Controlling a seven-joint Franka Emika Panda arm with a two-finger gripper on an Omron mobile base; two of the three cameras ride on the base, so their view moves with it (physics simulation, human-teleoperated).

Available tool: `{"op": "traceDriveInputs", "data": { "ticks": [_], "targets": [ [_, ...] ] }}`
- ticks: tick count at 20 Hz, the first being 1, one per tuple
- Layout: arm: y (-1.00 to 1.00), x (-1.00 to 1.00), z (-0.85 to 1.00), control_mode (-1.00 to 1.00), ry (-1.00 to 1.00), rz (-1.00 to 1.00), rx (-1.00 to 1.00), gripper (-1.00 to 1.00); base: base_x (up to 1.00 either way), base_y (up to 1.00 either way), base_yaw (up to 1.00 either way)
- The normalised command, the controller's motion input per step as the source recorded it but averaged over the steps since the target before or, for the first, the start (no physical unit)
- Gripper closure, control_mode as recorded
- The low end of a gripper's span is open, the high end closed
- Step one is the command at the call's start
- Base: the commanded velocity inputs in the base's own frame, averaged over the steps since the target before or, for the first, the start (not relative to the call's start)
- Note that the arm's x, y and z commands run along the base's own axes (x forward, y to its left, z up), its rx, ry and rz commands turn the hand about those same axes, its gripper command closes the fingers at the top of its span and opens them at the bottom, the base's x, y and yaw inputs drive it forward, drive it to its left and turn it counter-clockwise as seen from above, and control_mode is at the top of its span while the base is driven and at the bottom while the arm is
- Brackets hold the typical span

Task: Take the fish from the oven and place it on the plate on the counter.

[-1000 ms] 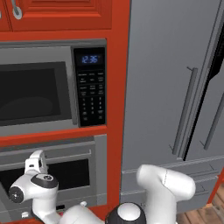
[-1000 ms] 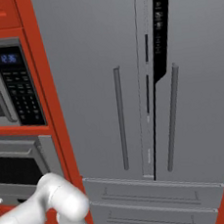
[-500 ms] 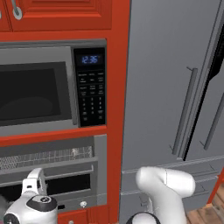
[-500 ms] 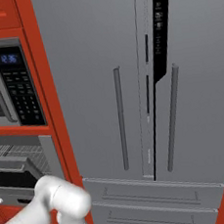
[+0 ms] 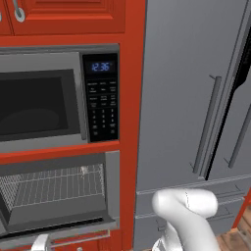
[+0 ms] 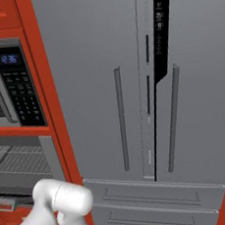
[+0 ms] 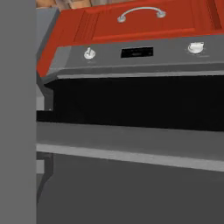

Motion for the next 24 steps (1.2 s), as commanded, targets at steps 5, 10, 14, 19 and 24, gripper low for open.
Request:
{"op": "traceDriveInputs", "data": {
  "ticks": [5, 10, 14, 19, 24],
  "targets": [
    [-0.07, -0.67, -0.02, -1.0, -0.01, 0.0, 0.0, 1.0, 0.0, 0.0, 0.0],
    [-0.05, -0.91, 0.08, -1.0, -0.02, 0.0, 0.02, 1.0, 0.0, 0.0, 0.0],
    [0.0, -0.92, 0.71, -1.0, -0.12, 0.01, 0.03, 1.0, 0.0, 0.0, 0.0],
    [0.0, -0.46, 0.99, -1.0, -0.21, 0.0, 0.0, 1.0, 0.0, 0.0, 0.0],
    [-0.03, -0.18, 1.0, -1.0, -0.17, 0.04, 0.02, 1.0, 0.0, 0.0, 0.0]
  ]
}}
